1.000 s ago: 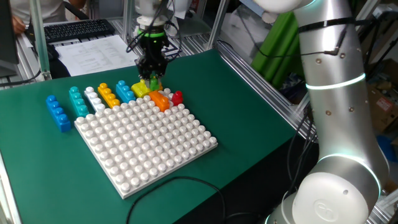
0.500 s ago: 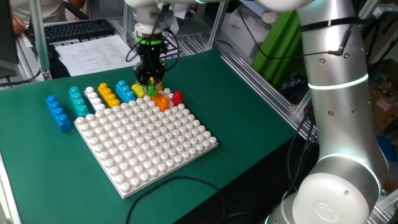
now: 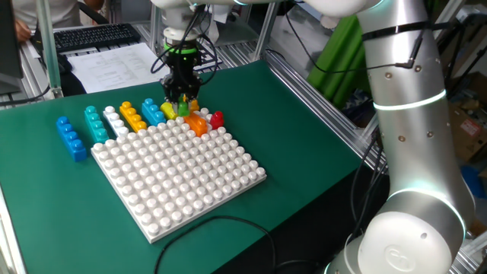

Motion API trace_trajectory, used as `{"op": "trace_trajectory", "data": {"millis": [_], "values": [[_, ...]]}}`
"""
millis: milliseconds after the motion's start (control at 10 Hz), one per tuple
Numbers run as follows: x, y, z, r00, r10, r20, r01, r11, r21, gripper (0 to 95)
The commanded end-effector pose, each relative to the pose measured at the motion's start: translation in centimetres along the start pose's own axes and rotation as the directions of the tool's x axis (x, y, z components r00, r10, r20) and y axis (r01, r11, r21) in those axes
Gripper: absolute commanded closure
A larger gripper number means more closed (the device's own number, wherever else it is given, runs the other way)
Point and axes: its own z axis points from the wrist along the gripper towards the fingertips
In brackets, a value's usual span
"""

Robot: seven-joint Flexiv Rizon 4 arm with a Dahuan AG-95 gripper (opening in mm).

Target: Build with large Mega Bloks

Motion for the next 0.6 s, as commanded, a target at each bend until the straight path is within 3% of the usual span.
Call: {"op": "trace_trajectory", "data": {"millis": [100,400,600], "values": [[0.10,-0.09,0.01,1.000,0.006,-0.001,-0.006,1.000,0.002,95.0],[0.07,-0.08,0.08,1.000,0.013,-0.002,-0.013,1.000,0.009,95.0],[0.07,-0.08,0.08,1.000,0.008,0.002,-0.008,0.999,0.038,95.0]]}}
